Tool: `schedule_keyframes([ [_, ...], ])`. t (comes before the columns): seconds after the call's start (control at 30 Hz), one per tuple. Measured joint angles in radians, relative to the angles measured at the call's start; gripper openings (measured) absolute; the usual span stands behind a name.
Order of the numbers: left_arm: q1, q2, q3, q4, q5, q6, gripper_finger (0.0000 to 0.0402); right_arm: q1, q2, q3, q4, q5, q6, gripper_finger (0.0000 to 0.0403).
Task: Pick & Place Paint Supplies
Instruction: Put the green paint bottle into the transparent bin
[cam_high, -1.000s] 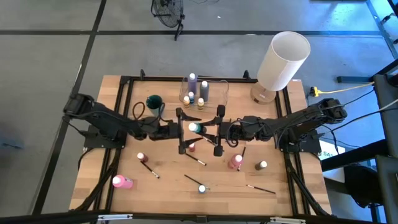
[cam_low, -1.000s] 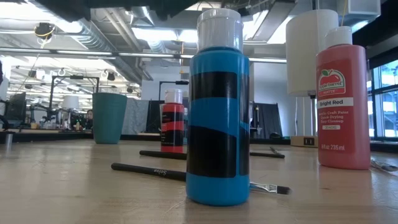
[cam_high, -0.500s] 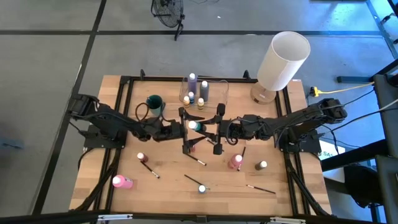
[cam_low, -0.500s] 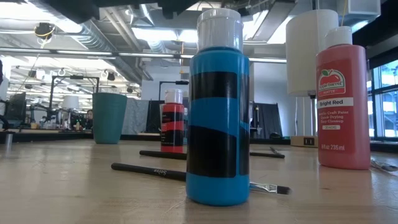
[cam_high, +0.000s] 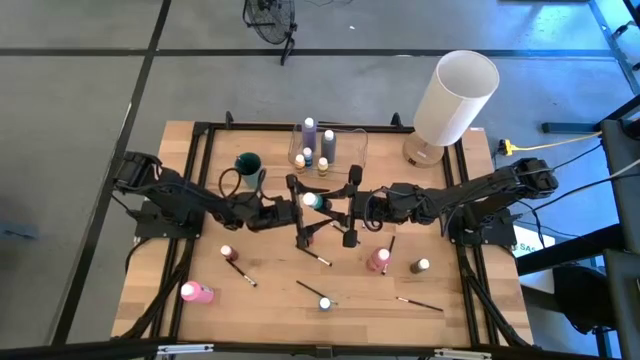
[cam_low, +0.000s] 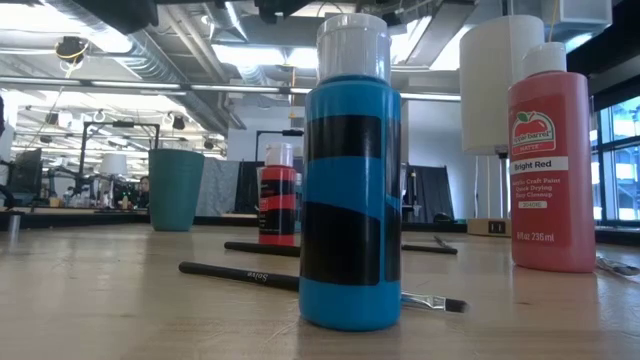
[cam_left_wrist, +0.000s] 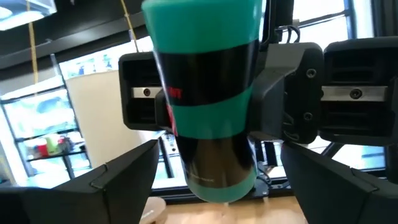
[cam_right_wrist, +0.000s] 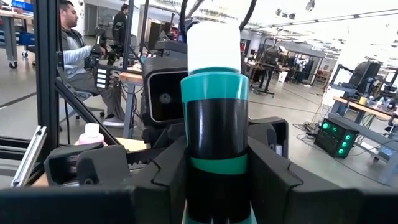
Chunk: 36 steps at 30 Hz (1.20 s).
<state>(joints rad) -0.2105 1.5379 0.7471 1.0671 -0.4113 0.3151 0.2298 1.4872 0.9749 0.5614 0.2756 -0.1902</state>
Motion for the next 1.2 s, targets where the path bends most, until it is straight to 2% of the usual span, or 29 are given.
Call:
schedule_keyframes([
  [0.3, 0.009, 0.0, -0.002, 0.023, -0.013, -0.012, 0.0306, -0.001, -0.001, 0.0, -0.004, 0.0, 0.0, 0.0133],
  [0.47, 0.009, 0.0, -0.002, 0.045, -0.031, 0.005, 0.0306, -0.001, -0.002, 0.001, -0.004, -0.007, 0.004, 0.0133],
  [0.6, 0.009, 0.0, -0.002, 0.051, -0.035, 0.013, 0.0306, -0.001, -0.002, 0.001, -0.009, -0.056, 0.024, 0.0133],
  [1.07, 0.009, 0.0, 0.0, 0.051, -0.02, 0.013, 0.0305, -0.001, -0.002, 0.001, -0.024, -0.07, 0.045, 0.0133],
  [1.2, 0.009, 0.0, 0.0, 0.045, -0.02, 0.013, 0.0288, -0.001, -0.001, 0.001, -0.03, -0.07, 0.045, 0.0133],
])
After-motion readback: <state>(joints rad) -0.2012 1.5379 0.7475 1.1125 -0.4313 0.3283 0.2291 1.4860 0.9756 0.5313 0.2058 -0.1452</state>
